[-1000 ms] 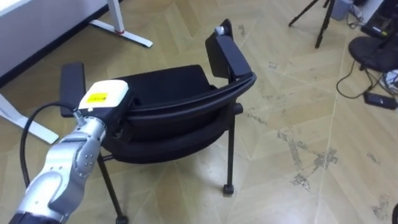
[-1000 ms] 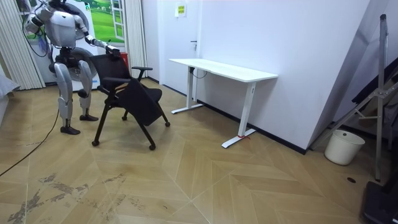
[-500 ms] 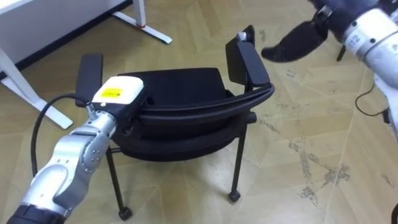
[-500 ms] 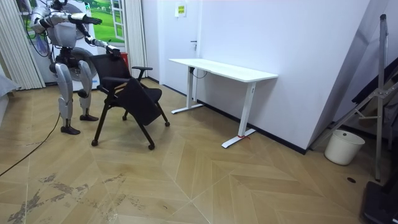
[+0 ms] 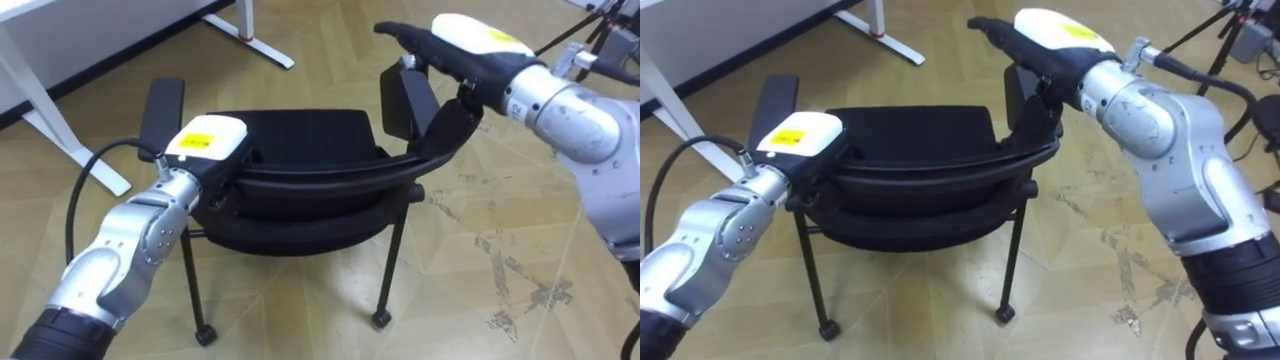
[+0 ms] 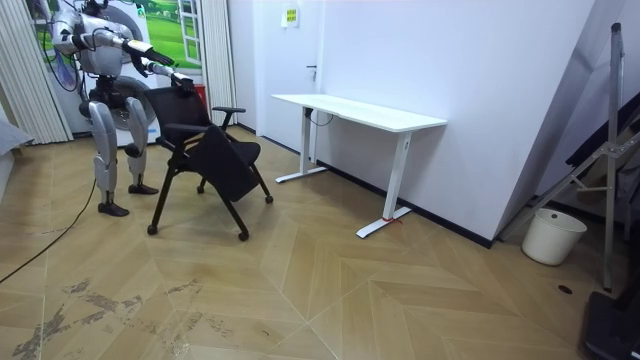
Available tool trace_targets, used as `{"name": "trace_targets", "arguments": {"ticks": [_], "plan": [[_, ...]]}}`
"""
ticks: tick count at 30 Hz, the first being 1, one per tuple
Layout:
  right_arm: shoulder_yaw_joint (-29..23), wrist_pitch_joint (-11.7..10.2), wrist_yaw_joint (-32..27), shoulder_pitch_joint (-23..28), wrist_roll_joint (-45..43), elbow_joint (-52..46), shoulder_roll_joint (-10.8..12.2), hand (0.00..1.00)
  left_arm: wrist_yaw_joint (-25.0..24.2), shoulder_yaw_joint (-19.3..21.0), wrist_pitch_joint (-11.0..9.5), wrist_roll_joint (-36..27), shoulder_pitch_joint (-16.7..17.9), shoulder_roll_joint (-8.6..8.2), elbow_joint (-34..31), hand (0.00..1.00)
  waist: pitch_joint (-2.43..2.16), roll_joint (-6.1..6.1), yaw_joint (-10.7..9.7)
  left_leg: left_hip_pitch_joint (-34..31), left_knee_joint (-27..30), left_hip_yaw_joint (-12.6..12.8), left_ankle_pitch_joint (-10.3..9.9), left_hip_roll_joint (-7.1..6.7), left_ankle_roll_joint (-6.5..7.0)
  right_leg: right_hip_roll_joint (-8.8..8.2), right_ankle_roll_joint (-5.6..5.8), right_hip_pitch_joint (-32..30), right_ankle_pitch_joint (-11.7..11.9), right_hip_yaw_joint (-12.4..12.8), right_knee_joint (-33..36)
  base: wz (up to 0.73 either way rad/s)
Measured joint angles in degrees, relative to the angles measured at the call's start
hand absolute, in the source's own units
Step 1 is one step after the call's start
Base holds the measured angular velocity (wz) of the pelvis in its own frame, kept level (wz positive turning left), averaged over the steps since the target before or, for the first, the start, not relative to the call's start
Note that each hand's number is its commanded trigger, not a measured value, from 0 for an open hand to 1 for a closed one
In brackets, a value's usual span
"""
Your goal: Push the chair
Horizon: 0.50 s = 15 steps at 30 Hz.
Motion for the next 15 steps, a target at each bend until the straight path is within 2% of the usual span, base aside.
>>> {"name": "trace_targets", "arguments": {"ticks": [8, 13, 15], "plan": [[0.56, 0.06, 3.68, 0.01, -2.9, -0.05, 0.45, 0.0, -0.01, -0.27, -0.4, -0.02, -0.41, 0.0, -0.12, 1.0, -0.01, 0.0, 0.43, -0.46, 0.11, -0.11, 0.01, 0.02, -0.03, 0.0, -0.01, -0.36, 0.0, -0.16, 0.0, 0.0], [1.81, 0.1, 7.46, 0.06, -6.05, -0.33, 3.66, 0.0, -0.2, -0.3, -0.34, -0.07, -0.43, 0.01, -0.13, 1.0, -0.06, 0.08, 0.46, -0.51, 0.32, -0.11, 0.01, 0.08, -0.03, 0.01, -0.03, -0.36, 0.02, -0.16, 0.04, 0.0], [2.72, 0.03, 8.84, 0.19, -6.22, -0.48, 3.92, 0.0, -0.26, -0.3, -0.34, -0.04, -0.46, 0.02, -0.16, 1.0, -0.08, 0.12, 0.43, -0.65, 0.37, -0.22, 0.01, 0.08, -0.03, 0.01, -0.06, -0.35, 0.04, -0.16, 0.04, 0.0]]}}
